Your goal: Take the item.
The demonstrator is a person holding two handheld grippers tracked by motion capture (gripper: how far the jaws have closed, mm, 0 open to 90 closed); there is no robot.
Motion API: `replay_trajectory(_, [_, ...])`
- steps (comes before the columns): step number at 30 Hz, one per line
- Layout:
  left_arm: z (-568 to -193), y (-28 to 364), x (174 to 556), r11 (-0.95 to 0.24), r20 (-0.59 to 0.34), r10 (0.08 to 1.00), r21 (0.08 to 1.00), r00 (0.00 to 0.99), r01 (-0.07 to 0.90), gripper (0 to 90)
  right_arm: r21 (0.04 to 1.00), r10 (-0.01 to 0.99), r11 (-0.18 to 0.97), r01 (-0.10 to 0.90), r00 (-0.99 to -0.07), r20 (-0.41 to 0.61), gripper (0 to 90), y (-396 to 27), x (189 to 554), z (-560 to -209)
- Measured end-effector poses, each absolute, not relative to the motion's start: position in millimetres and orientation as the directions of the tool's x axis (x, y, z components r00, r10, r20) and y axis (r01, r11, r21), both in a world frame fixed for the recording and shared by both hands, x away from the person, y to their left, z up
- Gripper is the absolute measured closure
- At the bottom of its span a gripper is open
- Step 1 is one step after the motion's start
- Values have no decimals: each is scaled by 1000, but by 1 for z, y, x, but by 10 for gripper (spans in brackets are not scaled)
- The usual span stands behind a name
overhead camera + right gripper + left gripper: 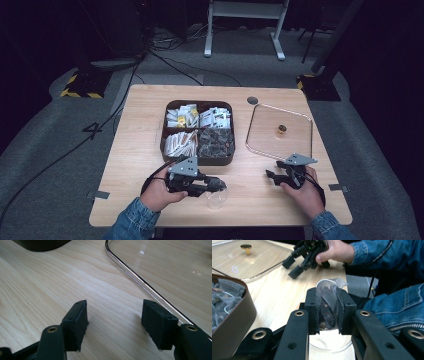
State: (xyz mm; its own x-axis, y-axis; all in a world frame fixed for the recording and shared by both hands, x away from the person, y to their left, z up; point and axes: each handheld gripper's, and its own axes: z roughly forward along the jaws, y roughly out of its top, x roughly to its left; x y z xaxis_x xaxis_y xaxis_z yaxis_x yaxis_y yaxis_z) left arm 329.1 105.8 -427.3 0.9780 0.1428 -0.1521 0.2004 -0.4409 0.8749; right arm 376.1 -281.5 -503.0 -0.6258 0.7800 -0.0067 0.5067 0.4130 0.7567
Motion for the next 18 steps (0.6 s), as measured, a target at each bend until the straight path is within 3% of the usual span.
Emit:
replay_trajectory(10, [-432, 103, 328, -514, -128, 152, 837, 980, 188, 736, 756, 779, 414, 507, -626, -7, 379, -281, 376, -503])
replay_trajectory(13, [-431, 103, 328, -493, -159, 138, 845, 977, 208, 615, 756, 779, 414, 507, -627, -6, 378, -281, 376, -503])
replay_trajectory(18, [-428, 106, 328, -470, -154, 144, 859, 977, 205, 527, 756, 779, 414, 507, -627, -6, 378, -281, 376, -503])
